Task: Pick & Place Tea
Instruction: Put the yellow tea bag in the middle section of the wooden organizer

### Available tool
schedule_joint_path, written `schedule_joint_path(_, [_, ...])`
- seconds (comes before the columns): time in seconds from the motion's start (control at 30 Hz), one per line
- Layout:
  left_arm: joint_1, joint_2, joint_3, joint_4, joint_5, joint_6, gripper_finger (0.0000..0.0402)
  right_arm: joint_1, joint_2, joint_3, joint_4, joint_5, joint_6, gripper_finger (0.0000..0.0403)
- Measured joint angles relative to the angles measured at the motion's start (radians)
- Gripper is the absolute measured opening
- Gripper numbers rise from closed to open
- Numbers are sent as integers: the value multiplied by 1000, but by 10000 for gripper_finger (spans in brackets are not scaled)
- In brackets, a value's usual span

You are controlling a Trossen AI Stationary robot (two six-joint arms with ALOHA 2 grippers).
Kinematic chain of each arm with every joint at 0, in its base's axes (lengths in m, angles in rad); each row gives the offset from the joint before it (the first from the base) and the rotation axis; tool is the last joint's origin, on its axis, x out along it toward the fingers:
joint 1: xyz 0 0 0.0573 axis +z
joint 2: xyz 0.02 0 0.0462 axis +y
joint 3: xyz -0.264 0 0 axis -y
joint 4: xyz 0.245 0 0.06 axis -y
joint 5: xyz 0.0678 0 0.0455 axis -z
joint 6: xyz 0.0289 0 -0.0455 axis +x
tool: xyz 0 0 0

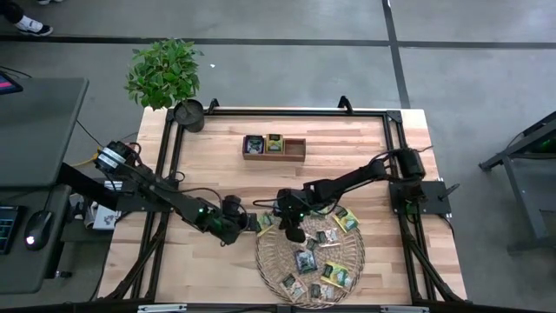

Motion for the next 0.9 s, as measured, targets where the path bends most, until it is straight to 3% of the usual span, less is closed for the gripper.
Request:
schedule_joint_path(0.17, [0, -62, 0, -35, 39, 171, 0, 0, -104, 0, -93, -8, -30, 0])
schedule_joint_path(0.3, [29, -83, 3, -18, 110, 316, 0, 0, -180, 0, -68, -22, -77, 0])
schedule_joint_path(0.53, [108, -87, 59, -21, 237, 559, 0, -2, -199, 2, -17, -26, -161, 11])
schedule_joint_path(0.7, [157, -87, 107, -27, 292, 678, 0, -15, -195, 2, -21, -6, -166, 45])
schedule_joint_path(0.9, [165, -87, 114, -34, 324, 694, 0, -42, -195, 2, 19, -30, -120, 110])
